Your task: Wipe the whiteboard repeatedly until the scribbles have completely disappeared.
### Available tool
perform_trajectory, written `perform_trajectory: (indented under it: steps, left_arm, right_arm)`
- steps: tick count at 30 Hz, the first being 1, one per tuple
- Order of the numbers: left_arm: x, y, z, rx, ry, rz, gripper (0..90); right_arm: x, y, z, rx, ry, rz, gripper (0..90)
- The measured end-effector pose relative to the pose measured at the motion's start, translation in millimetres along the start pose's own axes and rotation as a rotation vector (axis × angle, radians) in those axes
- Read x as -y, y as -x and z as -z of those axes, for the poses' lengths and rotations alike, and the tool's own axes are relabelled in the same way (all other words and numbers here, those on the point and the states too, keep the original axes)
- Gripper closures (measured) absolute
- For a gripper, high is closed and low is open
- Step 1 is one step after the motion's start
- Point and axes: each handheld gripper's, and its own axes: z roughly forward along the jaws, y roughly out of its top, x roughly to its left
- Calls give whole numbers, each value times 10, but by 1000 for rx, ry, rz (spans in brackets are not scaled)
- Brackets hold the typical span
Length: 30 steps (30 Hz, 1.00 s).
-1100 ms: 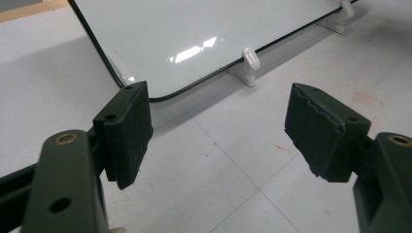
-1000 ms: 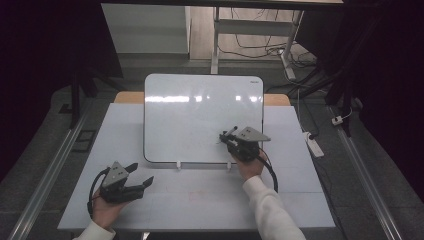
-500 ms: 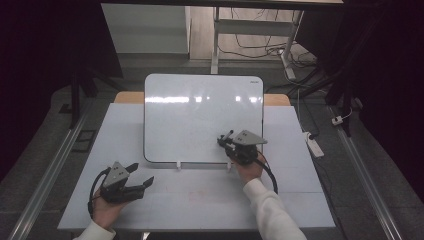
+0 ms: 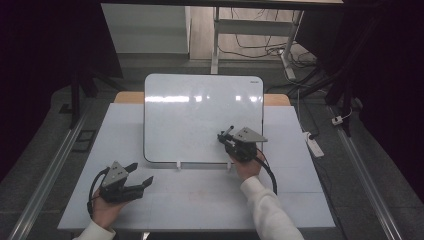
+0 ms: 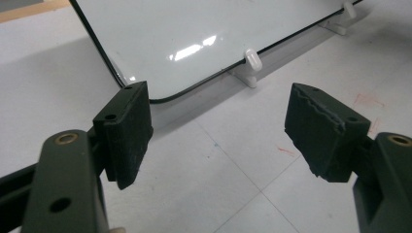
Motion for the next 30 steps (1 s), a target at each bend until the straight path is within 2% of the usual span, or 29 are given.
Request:
perform_trajectory:
  steps: [2,3,5,9,13,17,21,23,25,26,28,30]
  left_arm:
    - [-1,6,5,-2,2,-2,260]
    - [1,8,12,-3,5,-1,260]
    - [4,3,21,-5,6,1,260]
    - [4,-3,10,-4,5,4,260]
    - [3,-8,2,-2,2,2,260]
    - [3,-2,7,-3,2,0,260]
    - [1,-1,-1,-3,-1,0,260]
    - [1,3,1,-3,0,-2,260]
    - [2,3,7,-3,3,-1,260]
    - [3,2,8,-4,3,0,260]
    - [2,1,7,-2,3,-1,260]
    - [2,5,9,-3,4,-3,260]
  right_arm:
    - [37,-105,-56,-51,-32,30,775]
    - [39,-126,-63,-57,-36,42,775]
    - [23,-68,-52,-67,-34,15,775]
    - [-20,140,59,22,27,-58,775]
    - [-35,221,94,40,38,-63,775]
    - [-29,183,70,31,38,-62,775]
    - [-6,55,-7,-18,16,-36,775]
    - [19,-35,-65,-54,3,-35,775]
    - [56,-137,-108,-92,-22,-11,775]
    - [62,-162,-106,-88,-31,1,775]
    - [53,-127,-76,-82,-37,-7,775]
    - [35,-43,6,-42,-28,-27,775]
